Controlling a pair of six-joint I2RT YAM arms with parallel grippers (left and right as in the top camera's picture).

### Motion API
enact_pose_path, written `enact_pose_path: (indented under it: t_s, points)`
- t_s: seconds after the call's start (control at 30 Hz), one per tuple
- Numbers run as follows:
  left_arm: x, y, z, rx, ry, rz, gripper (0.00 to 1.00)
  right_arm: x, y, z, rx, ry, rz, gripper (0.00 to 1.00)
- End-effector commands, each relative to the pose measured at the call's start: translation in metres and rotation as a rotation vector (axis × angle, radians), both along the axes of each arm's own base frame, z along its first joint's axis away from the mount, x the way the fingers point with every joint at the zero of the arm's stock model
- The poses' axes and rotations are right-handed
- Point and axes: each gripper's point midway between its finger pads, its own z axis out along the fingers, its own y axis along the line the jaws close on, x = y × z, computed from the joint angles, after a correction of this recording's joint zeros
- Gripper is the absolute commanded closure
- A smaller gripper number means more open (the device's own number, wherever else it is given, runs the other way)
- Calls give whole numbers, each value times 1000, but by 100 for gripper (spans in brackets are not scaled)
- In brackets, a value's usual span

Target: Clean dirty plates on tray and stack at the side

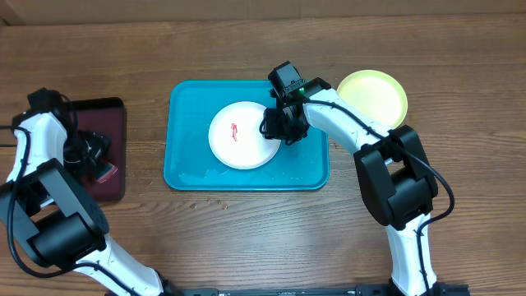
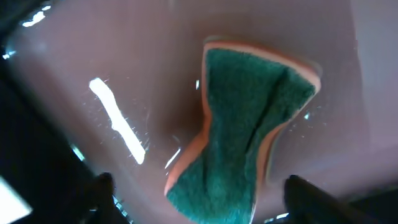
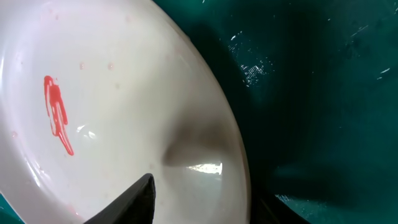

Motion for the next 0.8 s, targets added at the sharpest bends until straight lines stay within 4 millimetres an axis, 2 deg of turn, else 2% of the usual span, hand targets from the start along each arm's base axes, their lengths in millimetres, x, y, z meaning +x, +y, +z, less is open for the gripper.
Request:
enact_pose_path:
  t_s: [0.0,0.23,0.5,0.77]
  points:
    - [4,3,0,10,-31,17,20,-11,-11,-22,-62,39,-2,53]
    - [20,11,2,43,-85,-53,18,-10,-13,-23,-71,34,-4,53]
    - [32,17,4,69,-133,-60,25,-9,-13,-23,-70,33,-4,53]
    - [31,15,0,61,-137,-62,27,-8,-12,-22,-68,28,-4,53]
